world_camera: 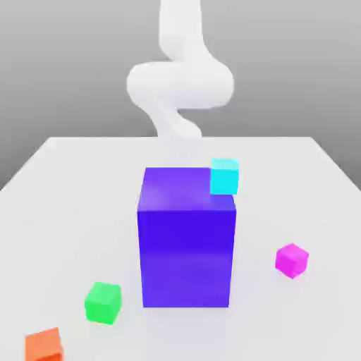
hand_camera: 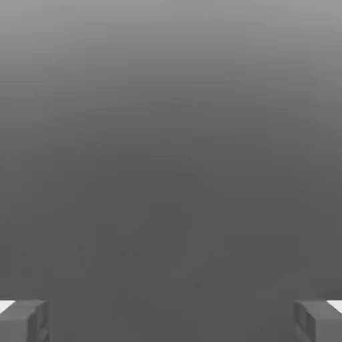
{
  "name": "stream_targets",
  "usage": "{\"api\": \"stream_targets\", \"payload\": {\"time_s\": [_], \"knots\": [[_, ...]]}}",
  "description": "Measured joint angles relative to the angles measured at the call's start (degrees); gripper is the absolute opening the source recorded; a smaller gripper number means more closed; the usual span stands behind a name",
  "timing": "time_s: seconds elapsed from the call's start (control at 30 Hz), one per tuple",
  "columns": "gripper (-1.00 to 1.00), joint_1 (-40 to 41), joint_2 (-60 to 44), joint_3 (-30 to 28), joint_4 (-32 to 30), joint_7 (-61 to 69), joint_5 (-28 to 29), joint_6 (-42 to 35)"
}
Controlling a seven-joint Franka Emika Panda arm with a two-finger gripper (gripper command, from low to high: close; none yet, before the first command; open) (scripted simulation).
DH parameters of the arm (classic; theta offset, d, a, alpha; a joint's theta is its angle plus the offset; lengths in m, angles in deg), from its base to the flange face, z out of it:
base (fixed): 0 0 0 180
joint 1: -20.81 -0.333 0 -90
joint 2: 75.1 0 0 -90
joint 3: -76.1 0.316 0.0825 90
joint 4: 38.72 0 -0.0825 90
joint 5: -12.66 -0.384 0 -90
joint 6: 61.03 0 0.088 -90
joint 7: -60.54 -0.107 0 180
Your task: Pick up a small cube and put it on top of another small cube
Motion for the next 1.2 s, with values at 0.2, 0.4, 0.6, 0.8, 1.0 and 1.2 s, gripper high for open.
{"api": "stream_targets", "payload": {"time_s": [0.2, 0.4, 0.6, 0.8, 1.0, 1.2], "knots": [[0.0, -7.7, -8.7, 0.1, -5.8, 14.2, 1.8, 6.0], [0.0, -15.0, -17.2, 0.0, -11.4, 28.5, 2.9, 11.8], [0.0, -21.9, -25.7, 0.2, -17.0, 43.4, 3.1, 17.7], [0.0, -28.5, -34.2, 0.9, -22.6, 59.1, 2.3, 23.5], [0.0, -35.3, -42.6, 3.2, -28.1, 75.4, 0.0, 29.5], [0.0, -36.3, -54.5, 1.6, -26.9, 76.5, 1.4, 39.0]]}}
